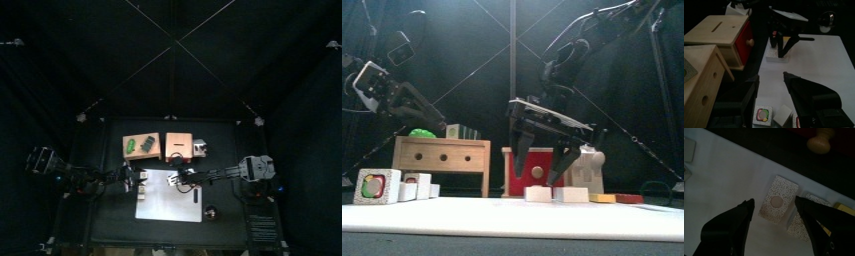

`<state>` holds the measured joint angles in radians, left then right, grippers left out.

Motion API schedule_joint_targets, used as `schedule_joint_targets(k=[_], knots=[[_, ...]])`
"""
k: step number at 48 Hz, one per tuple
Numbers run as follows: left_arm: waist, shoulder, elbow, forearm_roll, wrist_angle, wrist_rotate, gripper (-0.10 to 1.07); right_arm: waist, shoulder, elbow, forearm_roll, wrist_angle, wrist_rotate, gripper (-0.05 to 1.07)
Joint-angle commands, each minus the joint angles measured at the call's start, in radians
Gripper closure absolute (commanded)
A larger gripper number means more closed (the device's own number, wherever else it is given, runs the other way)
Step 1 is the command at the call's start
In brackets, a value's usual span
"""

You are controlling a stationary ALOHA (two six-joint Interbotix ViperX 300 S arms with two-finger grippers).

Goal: Place rice in middle of board

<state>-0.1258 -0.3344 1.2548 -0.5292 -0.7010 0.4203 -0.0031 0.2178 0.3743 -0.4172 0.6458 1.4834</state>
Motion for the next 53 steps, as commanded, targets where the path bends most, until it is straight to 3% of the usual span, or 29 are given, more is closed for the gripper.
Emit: schedule_joint_targets(k=[1,22,38,53], knots=[[0.002,-0.003,-0.008,0.003,-0.005,0.002,0.15,-0.005,-0.012,-0.028,0.002,0.011,0.000,0.06],[0.003,-0.014,-0.008,0.003,-0.005,0.002,0.16,-0.009,0.048,-0.089,0.026,0.081,-0.002,0.08],[0.002,-0.029,-0.002,0.003,-0.005,0.000,0.16,-0.008,0.052,-0.098,0.028,0.089,0.000,0.33],[0.002,-0.037,0.000,0.003,-0.005,0.002,0.16,-0.002,0.026,-0.158,0.044,0.104,0.003,0.35]])
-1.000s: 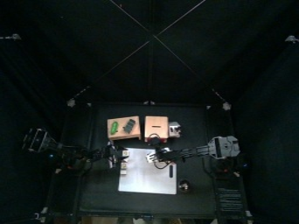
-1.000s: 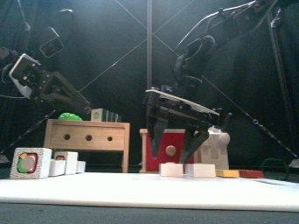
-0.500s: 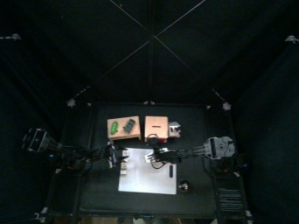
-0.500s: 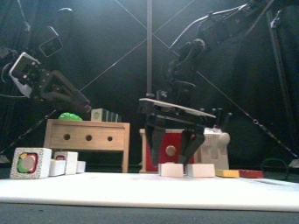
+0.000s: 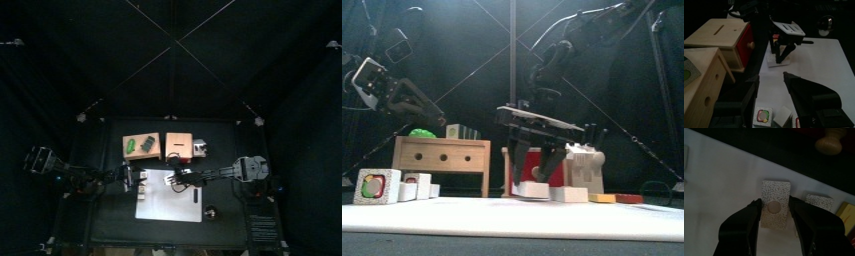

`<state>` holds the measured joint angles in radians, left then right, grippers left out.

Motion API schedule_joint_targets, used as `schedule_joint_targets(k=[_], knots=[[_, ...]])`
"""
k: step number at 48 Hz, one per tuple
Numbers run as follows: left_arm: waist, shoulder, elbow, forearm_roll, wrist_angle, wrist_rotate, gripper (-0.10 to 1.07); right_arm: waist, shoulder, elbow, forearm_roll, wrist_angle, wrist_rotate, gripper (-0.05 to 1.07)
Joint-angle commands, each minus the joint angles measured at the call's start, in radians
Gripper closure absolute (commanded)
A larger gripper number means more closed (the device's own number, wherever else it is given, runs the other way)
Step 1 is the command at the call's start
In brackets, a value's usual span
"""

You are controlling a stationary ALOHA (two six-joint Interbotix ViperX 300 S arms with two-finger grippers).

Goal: Place rice in middle of board

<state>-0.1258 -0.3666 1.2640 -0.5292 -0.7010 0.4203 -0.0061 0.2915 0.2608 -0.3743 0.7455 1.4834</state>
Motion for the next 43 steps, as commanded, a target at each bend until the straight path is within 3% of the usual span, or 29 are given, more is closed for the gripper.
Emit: schedule_joint_targets(k=[1,12,28,43], knots=[[0.002,-0.005,-0.009,0.003,-0.003,0.000,0.15,0.002,-0.048,-0.051,0.003,0.009,0.003,0.35],[0.002,-0.014,-0.009,0.003,-0.005,0.002,0.15,0.052,-0.018,-0.106,0.021,0.023,0.112,0.35],[0.005,-0.089,0.021,0.005,-0.005,0.006,0.15,0.143,0.020,-0.129,-0.043,0.023,0.353,0.35],[0.012,-0.135,0.040,0.005,-0.003,0.005,0.16,0.150,0.026,-0.143,-0.071,0.048,0.387,0.35]])
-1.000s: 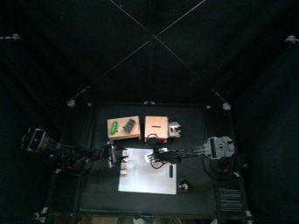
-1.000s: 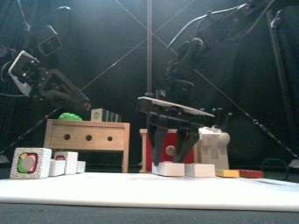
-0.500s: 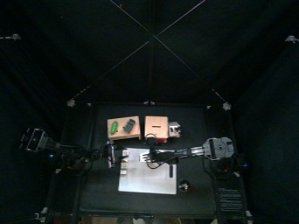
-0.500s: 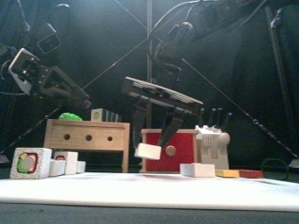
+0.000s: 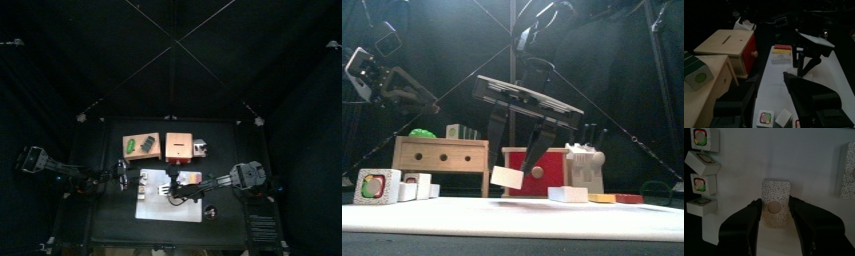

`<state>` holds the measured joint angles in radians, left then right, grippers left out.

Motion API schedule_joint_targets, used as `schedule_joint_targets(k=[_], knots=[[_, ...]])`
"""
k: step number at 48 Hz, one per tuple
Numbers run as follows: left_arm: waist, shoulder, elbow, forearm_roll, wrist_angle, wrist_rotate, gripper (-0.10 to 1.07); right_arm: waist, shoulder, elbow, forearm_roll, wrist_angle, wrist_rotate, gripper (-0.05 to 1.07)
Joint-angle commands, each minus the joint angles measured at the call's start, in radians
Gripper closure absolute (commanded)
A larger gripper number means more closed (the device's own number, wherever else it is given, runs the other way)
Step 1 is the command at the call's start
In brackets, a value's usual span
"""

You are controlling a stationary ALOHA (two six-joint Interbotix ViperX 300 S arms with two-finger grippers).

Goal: Place rice in middle of board

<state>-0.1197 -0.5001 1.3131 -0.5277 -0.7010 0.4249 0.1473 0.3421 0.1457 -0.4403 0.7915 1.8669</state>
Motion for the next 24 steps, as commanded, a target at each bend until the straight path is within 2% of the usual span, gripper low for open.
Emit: schedule_joint_targets(k=[1,9,24], knots=[[0.005,-0.002,-0.011,0.003,0.000,0.002,0.16,-0.003,-0.025,-0.029,-0.003,0.002,0.003,0.35],[0.006,-0.003,-0.014,0.003,0.031,0.002,0.16,-0.003,-0.012,-0.049,-0.005,0.003,0.003,0.35],[0.011,-0.003,-0.017,0.003,0.069,0.000,0.16,-0.006,-0.018,-0.028,-0.002,0.029,-0.005,0.35]])
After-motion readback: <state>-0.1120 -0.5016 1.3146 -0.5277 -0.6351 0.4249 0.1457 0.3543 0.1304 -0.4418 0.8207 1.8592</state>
